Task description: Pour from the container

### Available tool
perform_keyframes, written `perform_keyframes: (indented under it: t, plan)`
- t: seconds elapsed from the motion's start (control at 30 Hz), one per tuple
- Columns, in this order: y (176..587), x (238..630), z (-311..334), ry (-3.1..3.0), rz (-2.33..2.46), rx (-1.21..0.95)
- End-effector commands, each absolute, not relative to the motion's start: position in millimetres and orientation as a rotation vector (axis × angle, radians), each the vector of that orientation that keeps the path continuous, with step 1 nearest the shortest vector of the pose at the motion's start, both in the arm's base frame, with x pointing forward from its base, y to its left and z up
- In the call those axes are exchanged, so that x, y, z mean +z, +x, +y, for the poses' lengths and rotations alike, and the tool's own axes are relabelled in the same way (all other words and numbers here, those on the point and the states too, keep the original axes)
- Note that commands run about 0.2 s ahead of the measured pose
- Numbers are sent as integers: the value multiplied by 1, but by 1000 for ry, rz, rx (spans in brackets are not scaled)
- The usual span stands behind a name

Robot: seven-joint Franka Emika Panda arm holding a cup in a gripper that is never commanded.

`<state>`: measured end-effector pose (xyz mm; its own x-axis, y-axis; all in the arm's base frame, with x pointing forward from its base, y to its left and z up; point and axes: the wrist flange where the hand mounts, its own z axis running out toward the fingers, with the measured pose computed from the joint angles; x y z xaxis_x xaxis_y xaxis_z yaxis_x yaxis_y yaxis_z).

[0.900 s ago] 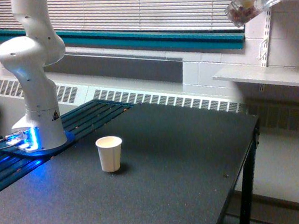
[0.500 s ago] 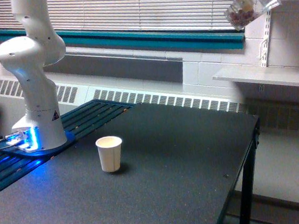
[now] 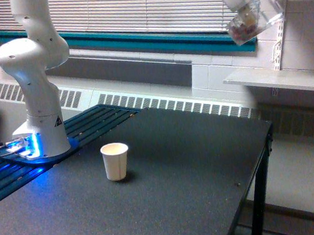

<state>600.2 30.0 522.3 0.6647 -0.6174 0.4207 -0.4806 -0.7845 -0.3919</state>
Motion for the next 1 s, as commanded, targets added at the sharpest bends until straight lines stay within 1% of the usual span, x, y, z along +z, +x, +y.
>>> perform_keyframes:
  t: [0.03, 0.47, 1.0]
  plan:
    - [584, 509, 5, -2691, 883, -818]
    - [543, 467, -26, -2767, 940, -769]
    - [489, 422, -42, -2791, 1008, -707]
